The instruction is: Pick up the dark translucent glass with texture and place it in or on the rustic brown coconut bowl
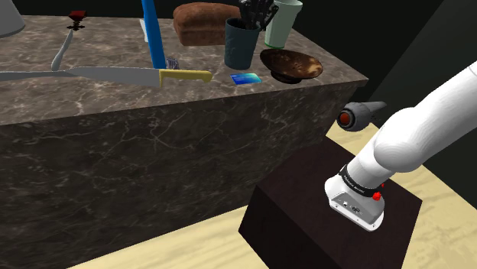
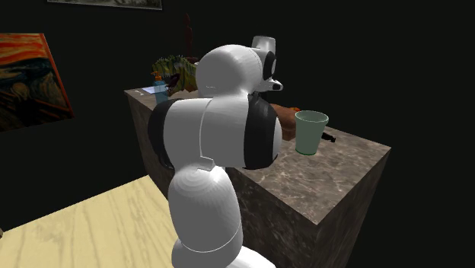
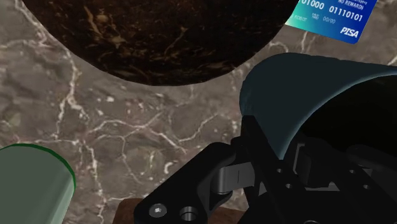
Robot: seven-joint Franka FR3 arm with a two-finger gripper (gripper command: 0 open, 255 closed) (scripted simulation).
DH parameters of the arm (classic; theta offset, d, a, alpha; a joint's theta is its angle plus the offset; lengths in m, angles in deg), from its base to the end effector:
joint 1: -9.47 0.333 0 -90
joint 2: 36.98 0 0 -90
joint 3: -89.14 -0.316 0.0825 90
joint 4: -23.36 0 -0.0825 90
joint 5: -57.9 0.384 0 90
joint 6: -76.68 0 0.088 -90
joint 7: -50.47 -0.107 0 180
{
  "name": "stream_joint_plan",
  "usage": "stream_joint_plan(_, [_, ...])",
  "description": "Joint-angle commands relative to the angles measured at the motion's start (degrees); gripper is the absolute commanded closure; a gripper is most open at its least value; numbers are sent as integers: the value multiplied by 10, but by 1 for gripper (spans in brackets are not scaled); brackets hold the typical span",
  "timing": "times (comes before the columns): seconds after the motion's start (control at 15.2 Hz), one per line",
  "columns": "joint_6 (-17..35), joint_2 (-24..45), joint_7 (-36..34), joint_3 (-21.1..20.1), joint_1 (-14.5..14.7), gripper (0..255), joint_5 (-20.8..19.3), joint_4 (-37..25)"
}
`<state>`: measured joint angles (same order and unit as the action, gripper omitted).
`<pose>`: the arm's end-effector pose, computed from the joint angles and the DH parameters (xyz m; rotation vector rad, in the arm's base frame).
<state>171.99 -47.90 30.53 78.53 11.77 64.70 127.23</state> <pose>0.4851 0.1316 0.6168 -3.0438 0.2043 -0.0200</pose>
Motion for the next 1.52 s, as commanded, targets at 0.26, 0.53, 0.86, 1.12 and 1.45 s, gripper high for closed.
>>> stream_joint_plan(0.26, [-39, 9, -4, 0, 0, 255, -2, -49])
stream_joint_plan(0.53, [-72, 19, -8, 0, -1, 255, -4, -91])
stream_joint_plan(0.86, [-113, 36, -13, -1, -1, 255, -6, -149])
stream_joint_plan(1.12, [-148, 52, -18, -2, 0, 255, -9, -201])
stream_joint_plan(1.45, [-192, 76, -25, -3, 1, 255, -13, -269])
